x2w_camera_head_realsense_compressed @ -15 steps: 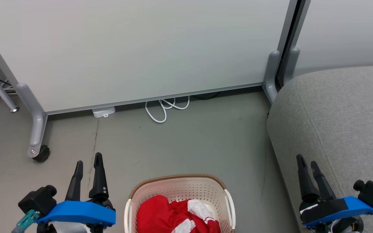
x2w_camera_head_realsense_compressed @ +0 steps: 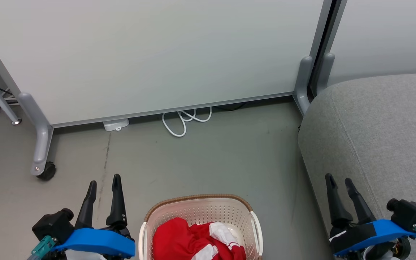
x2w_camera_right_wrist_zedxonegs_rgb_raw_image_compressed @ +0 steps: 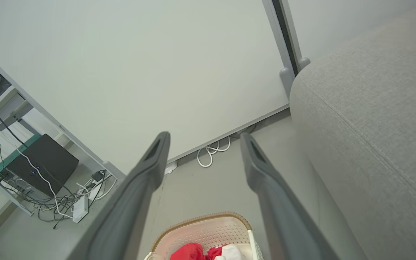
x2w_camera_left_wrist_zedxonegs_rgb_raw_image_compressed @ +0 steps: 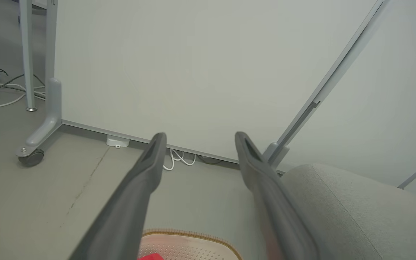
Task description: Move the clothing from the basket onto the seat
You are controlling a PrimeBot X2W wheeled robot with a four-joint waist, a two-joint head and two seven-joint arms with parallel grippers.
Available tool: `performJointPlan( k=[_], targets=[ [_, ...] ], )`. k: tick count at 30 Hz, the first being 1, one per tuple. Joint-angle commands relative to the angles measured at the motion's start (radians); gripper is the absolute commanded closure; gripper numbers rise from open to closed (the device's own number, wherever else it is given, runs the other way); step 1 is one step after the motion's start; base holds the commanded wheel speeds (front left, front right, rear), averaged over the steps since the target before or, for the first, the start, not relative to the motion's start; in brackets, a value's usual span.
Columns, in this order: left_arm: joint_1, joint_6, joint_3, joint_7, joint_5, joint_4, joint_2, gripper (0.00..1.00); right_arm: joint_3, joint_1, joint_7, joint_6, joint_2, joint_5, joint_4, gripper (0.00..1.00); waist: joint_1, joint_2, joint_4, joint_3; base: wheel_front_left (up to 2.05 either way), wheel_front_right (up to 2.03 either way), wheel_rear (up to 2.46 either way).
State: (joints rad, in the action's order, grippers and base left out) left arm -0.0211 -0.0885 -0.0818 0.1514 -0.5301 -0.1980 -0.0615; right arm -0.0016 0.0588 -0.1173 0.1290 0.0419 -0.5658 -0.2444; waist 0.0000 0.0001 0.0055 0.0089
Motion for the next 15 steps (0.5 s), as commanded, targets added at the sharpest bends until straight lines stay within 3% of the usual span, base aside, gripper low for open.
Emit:
performJointPlan(
  k=[1, 15],
  targets=[
    [0.001, -0.003, -0.005, 0.01, 0.027, 0.001, -0.006, 0.0, 0.001, 0.011, -0.007, 0.002, 0.008, 0.036, 0.01, 0.0, 0.0, -0.0001, 0.0, -0.001, 0.0, 0.0, 0.0],
    [0.007, -0.003, -0.012, 0.043, 0.141, -0.016, 0.001, 0.0, -0.002, 0.004, -0.02, 0.002, 0.009, 0.185, 0.022, 0.0, 0.0, -0.0001, 0.002, -0.003, 0.0, 0.0, 0.0]
  ],
)
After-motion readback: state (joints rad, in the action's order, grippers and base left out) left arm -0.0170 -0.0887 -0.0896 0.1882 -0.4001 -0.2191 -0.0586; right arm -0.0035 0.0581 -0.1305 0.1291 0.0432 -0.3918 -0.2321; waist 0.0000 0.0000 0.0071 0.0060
